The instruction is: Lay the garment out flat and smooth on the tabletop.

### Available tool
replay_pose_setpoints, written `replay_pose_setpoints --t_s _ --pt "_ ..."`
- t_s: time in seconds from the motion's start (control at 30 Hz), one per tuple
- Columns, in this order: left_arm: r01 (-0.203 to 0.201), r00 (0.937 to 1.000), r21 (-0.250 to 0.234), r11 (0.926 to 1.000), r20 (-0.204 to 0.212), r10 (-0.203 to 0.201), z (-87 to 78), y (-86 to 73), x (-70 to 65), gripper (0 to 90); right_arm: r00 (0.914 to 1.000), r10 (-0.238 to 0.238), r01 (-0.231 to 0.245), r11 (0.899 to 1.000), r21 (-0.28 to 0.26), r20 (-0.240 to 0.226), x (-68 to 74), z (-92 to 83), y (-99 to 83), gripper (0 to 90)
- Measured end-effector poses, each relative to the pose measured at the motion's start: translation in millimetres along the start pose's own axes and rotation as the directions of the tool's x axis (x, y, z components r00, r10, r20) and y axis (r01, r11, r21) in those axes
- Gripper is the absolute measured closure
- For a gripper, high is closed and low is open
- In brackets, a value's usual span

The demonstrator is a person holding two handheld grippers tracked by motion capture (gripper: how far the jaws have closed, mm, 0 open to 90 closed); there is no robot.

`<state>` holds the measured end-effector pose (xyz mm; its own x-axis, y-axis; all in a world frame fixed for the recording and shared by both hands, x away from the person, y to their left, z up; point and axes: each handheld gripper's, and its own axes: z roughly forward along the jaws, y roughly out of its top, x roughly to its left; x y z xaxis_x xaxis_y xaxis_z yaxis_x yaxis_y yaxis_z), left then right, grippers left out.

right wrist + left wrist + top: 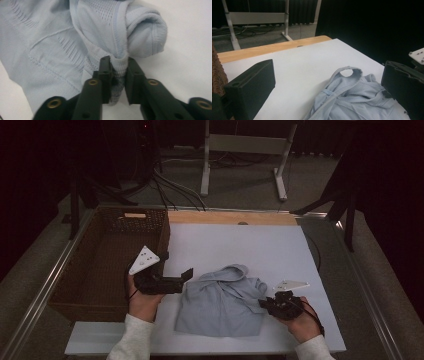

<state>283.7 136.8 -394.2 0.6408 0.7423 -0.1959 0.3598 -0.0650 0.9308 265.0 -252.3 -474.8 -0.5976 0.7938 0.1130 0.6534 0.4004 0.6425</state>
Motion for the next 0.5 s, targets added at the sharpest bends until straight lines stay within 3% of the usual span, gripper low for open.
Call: replay_pose_setpoints --t_s 0.13,0.5 --pt "-0.001 1.0 0.0 1.0 0.0 0.001 -0.1 0.0 0.0 0.1 0.999 -0.035 0.035 0.999 -0.005 0.029 1.4 -5.7 4.5 79.9" --pt "-0.001 1.0 0.008 1.0 0.004 0.001 2.3 -1.0 -1.4 0.2 0.9957 -0.018 0.024 0.998 -0.062 0.091 -12.3 -23.7 13.0 83.0"
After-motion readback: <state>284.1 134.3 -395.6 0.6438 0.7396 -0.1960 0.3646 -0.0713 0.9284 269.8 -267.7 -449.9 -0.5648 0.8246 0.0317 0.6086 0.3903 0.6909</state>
